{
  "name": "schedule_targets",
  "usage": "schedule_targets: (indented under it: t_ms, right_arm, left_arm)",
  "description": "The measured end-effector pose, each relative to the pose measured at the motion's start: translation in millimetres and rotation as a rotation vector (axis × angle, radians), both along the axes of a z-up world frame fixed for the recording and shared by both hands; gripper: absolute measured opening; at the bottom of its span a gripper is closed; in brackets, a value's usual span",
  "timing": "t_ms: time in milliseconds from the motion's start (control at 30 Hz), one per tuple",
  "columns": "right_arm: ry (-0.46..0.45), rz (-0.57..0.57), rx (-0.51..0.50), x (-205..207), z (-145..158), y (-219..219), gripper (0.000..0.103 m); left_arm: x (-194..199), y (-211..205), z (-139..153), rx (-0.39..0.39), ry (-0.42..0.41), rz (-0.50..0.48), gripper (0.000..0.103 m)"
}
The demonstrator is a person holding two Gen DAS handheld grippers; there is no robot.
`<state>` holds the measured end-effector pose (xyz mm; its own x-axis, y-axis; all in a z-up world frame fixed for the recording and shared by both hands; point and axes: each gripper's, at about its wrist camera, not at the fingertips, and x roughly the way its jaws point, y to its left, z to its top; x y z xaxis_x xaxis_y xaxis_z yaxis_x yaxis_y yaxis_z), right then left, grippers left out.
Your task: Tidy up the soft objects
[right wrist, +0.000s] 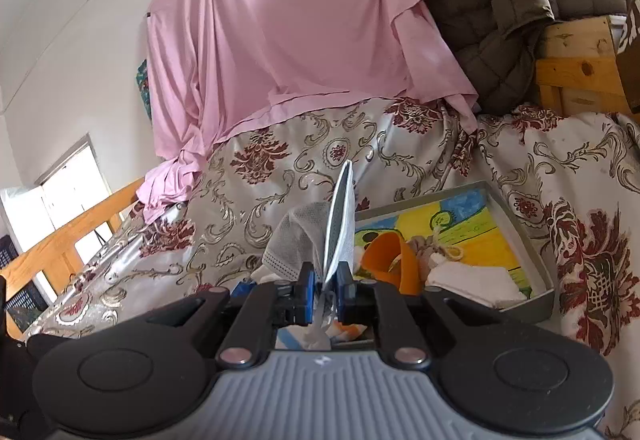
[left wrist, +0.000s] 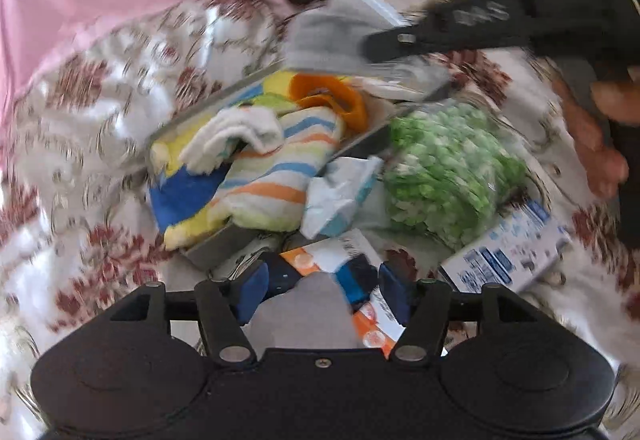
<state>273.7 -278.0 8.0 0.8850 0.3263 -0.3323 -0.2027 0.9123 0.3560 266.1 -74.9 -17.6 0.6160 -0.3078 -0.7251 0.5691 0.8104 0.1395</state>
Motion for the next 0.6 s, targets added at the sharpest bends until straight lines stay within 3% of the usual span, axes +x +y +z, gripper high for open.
schedule_targets:
  t_ms: [167, 333, 433, 500, 567, 600]
  right_arm:
    - [-0.005, 0.002, 0.024, 7.6, -2.8, -6.7, 0.012]
    - [0.003, 0.01, 0.034, 10.3, -5.1, -7.5, 0.012]
    - [0.0, 0.018, 0.034, 10.0, -3.8, -6.5, 0.012]
    - [-0.003, 0.022, 0.036, 9.2, -2.6, -6.4, 0.012]
    - [-0.006, 0.023, 0.037, 8.0, -1.4, -5.7, 0.012]
    - [-0.007, 0.026, 0.04, 7.8, -0.7, -5.8, 0.012]
  left_arm:
    - [26.0, 10.9, -4.8, -0.017, 0.073, 0.082, 0.066]
    - [46.4, 25.1, -12.2, -0.03, 0.2, 0.106, 0.073]
    - [51.9, 33.0, -12.4, -0.06, 0.259, 0.118, 0.072]
    - [52.0, 34.9, -10.1, -0.072, 0.273, 0.112, 0.056]
    - [51.8, 35.4, -5.2, -0.085, 0.281, 0.113, 0.028]
    - [51.9, 34.8, -3.1, -0.083, 0.283, 0.118, 0.025]
